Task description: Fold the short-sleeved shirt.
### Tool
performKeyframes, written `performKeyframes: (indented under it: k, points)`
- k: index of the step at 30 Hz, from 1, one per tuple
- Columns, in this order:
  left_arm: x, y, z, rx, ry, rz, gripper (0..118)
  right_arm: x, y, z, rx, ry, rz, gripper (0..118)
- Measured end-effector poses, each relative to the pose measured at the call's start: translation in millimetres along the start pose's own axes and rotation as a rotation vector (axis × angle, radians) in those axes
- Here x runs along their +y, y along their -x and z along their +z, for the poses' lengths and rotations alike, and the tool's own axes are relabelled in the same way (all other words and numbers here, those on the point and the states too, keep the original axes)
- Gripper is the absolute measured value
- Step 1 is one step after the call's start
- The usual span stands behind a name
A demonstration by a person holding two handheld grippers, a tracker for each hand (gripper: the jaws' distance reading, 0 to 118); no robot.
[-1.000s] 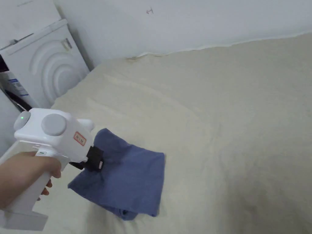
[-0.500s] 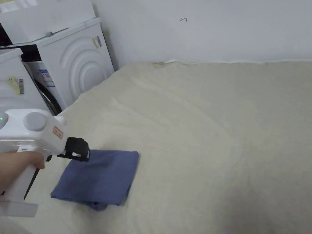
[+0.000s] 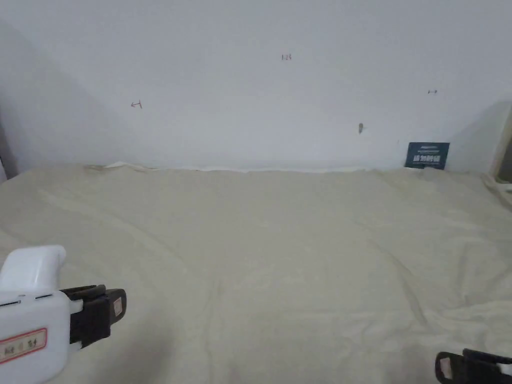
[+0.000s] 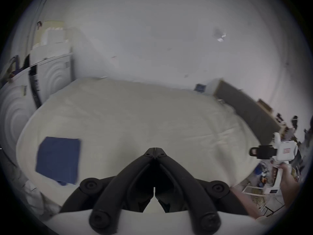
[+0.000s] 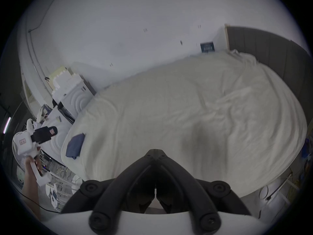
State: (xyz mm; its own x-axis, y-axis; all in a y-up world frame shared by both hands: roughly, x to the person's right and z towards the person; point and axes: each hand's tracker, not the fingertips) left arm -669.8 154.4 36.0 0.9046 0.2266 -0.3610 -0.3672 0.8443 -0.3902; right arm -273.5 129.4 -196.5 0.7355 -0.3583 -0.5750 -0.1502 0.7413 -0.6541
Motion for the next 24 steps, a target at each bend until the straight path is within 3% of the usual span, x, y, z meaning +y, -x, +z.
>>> performKeyframes:
  k: [5,7,12,15,18,21,22,23,24]
  points:
    - [-10,-72,30,0.059,-0.211,-0.074,0,7,11,57,0.031,-0.216,0.055,0]
    - [-15,-94,47,0.168,-0.339,-0.093,0,3,19,81,0.052,-0.342,0.08,0]
    - [-48,-117,74,0.275,-0.532,-0.113,0,-32,42,117,-0.067,-0.728,0.228,0]
    - [-71,-125,78,0.365,-0.598,-0.162,0,-62,42,115,-0.083,-0.911,0.31,0]
    - [-91,-128,76,0.32,-0.618,-0.22,0,-80,45,102,-0.227,-0.942,0.363,0]
    - [-101,-132,72,0.371,-0.573,-0.242,0,-83,44,97,-0.221,-0.857,0.324,0]
    - [-103,-133,75,0.369,-0.574,-0.223,2,-86,43,97,-0.228,-0.856,0.303,0]
    - [-105,-132,76,0.356,-0.576,-0.191,13,-88,41,99,-0.23,-0.863,0.286,0]
    - [-107,-130,78,0.341,-0.583,-0.158,13,-90,40,101,-0.235,-0.87,0.268,0]
